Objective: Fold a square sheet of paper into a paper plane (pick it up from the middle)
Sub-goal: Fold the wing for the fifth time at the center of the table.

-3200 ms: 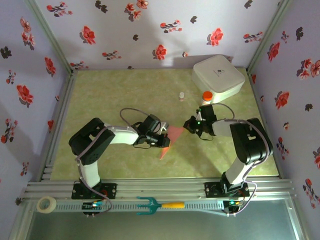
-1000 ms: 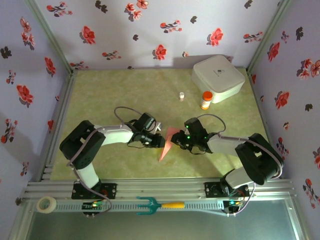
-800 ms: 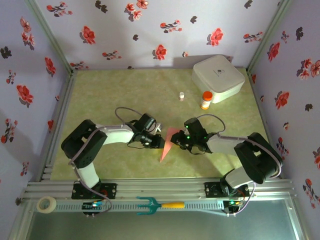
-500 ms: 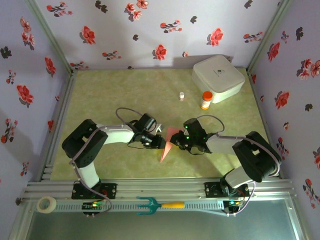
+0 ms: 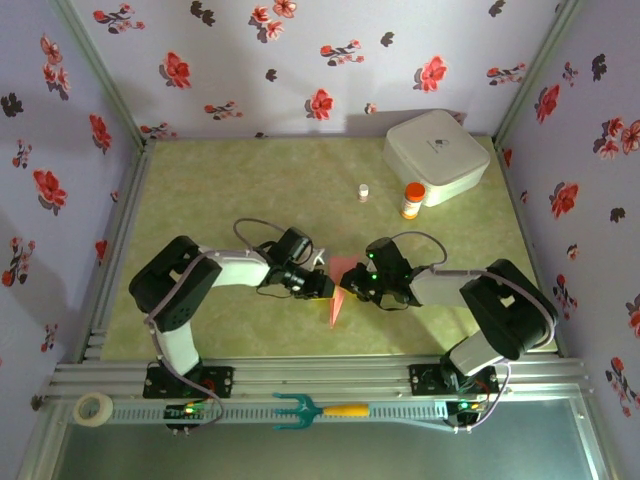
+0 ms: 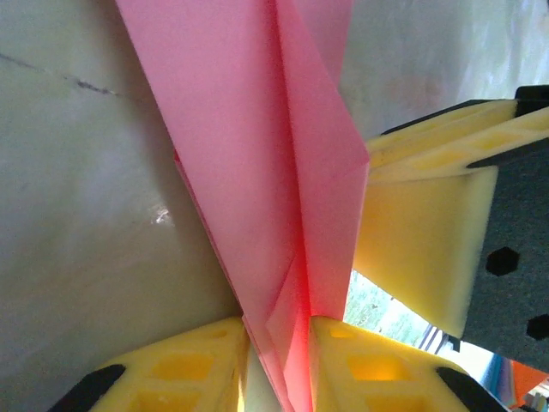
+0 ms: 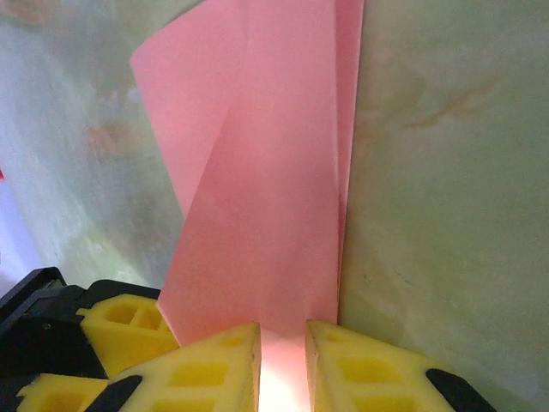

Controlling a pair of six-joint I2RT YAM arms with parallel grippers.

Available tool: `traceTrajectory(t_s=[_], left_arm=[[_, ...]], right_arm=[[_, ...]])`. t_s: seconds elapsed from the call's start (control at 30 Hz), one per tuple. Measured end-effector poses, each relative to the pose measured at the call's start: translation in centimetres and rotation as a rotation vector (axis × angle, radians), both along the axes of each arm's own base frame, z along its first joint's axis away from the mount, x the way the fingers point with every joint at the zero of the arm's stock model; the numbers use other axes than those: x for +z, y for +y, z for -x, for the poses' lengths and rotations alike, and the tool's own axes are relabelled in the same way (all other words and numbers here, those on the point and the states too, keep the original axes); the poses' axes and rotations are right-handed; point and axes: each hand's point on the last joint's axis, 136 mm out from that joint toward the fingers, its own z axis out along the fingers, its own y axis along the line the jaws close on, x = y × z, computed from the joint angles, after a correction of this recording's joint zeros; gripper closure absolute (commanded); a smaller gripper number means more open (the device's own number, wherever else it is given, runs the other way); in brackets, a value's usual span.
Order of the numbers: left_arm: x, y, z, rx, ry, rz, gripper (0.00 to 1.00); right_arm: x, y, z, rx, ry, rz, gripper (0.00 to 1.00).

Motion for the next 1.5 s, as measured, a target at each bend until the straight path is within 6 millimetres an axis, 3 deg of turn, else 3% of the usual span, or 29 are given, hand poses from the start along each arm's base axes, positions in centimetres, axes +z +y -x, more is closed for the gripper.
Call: traceTrajectory(t_s=[0.4,0.8,1.17,1.5], left_arm=[[0.3,-0.5,0.1,0.038,0.044,0.061,0.8],[1.0,-0.7,0.0,0.059,0.036,0.079,0.93],[4.5,2.1,-2.4,0.124,-0.178,-0.123,0.92],[3.8,6.1,-2.9,0.141,-0.272,-0.444,0.87]], right_arm=[[0.0,0.0,0.0,-0.006,-0.01,-0.014,0.78],[0.8,-0.2,-0.1,-0.026,-0.038,-0.037,0.75],[3.7,-0.7,-0.8,-0.056,-0.128,-0.049,0.67],[3.4,-0.9,-0.9,-0.066,-0.128,-0.036,0.67]])
